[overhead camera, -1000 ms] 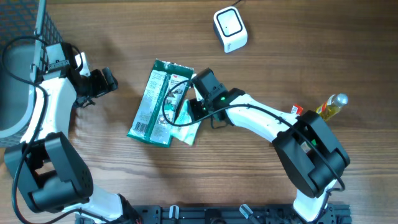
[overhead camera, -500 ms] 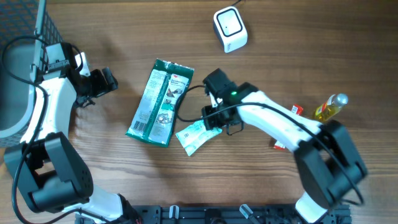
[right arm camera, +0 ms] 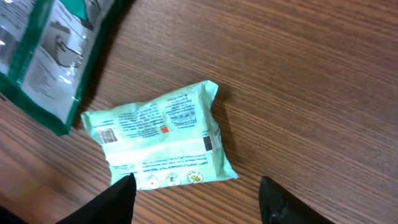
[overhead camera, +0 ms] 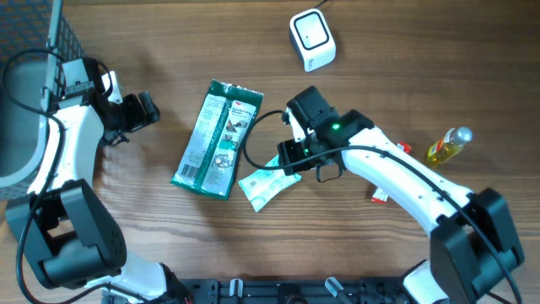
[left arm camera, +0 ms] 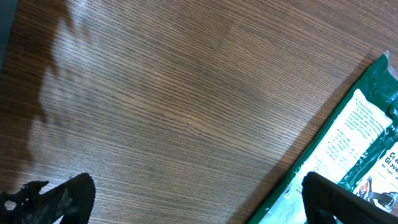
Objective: Scan the item barcode
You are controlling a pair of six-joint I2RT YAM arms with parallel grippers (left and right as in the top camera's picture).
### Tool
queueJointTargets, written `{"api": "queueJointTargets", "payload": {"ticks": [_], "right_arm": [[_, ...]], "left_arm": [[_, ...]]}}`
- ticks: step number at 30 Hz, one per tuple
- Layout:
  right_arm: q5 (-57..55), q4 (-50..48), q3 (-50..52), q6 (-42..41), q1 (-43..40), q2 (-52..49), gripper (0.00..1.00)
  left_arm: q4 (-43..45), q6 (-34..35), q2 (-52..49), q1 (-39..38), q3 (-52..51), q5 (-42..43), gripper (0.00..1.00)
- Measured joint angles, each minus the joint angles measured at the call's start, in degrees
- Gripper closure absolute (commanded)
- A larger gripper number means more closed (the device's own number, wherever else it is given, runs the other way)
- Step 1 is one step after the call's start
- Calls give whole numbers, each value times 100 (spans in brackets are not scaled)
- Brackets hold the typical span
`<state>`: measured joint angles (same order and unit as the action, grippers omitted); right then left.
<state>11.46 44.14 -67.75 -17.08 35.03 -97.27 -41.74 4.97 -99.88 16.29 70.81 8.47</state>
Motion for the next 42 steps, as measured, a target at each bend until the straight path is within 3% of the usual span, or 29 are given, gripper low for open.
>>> {"api": "queueJointTargets", "payload": {"ticks": [13, 20, 26, 31, 42], "right_arm": [[275, -87, 0, 90, 0, -422, 36], [673, 111, 0, -756, 0, -457, 57], [1001, 693, 11, -1104, 0, -474, 66], [1075, 925, 15, -1309, 96, -474, 95], [319, 553, 22, -1939, 1073, -474, 96]], "left_arm": [[0, 0, 0, 0, 0, 0, 0], [0, 0, 0, 0, 0, 0, 0], [0, 0, 0, 0, 0, 0, 0], [0, 0, 0, 0, 0, 0, 0], [0, 0, 0, 0, 0, 0, 0]]}}
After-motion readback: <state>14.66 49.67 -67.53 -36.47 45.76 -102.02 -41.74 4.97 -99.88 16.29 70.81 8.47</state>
